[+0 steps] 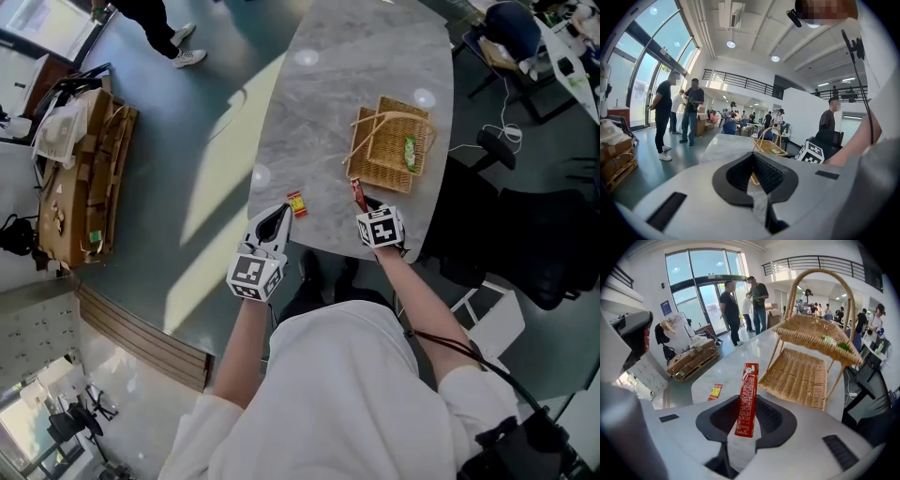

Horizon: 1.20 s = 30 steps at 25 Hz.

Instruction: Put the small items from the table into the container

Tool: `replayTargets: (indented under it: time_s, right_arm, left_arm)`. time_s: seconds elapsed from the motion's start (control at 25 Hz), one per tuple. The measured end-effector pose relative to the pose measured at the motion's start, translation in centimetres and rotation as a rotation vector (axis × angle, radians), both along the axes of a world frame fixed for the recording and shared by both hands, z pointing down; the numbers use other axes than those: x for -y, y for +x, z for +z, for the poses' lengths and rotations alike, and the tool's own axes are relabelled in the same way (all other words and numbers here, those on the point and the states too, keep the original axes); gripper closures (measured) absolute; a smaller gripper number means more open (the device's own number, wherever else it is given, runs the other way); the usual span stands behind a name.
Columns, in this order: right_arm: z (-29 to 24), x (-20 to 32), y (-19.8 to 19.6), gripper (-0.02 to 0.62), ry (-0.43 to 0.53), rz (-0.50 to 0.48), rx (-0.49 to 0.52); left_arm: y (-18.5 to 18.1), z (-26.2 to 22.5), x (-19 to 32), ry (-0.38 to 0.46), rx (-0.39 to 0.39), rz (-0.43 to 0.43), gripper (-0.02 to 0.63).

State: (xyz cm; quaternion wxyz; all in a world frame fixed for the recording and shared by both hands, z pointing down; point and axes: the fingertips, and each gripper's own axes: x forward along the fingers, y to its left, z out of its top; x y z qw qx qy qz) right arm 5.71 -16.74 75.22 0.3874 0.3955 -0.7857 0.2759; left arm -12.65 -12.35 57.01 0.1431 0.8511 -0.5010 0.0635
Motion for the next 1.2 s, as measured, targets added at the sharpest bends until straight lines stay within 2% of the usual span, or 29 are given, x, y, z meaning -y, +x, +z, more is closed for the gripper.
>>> replayTargets:
  time_s: [0.32,0.6,0.96,1.2]
  right_arm:
    - [-7.9,2.9,1.3,0.479,0.130,0.011,0.071]
    - [-12.9,5.9,4.3,0.479,0.227,0.070,0.109]
    - [-15.6,8.7,8.5,0.479,0.286,0.132,0.110]
    - [-15.4,9.9,10.5,0.479,0.291,0.147,0.102]
  left_arm:
    - [3.1,-4.1,3.4,0.077,0.016,0.066,0.598]
    - [5.5,-6.5,5.7,0.120,0.011,0.107,0.598]
    - [8.0,-7.8,8.0,0.135,-0.002,0.136,0.598]
    - [9.5,-8.1,9.0,0.140,-0.003,0.151,0.598]
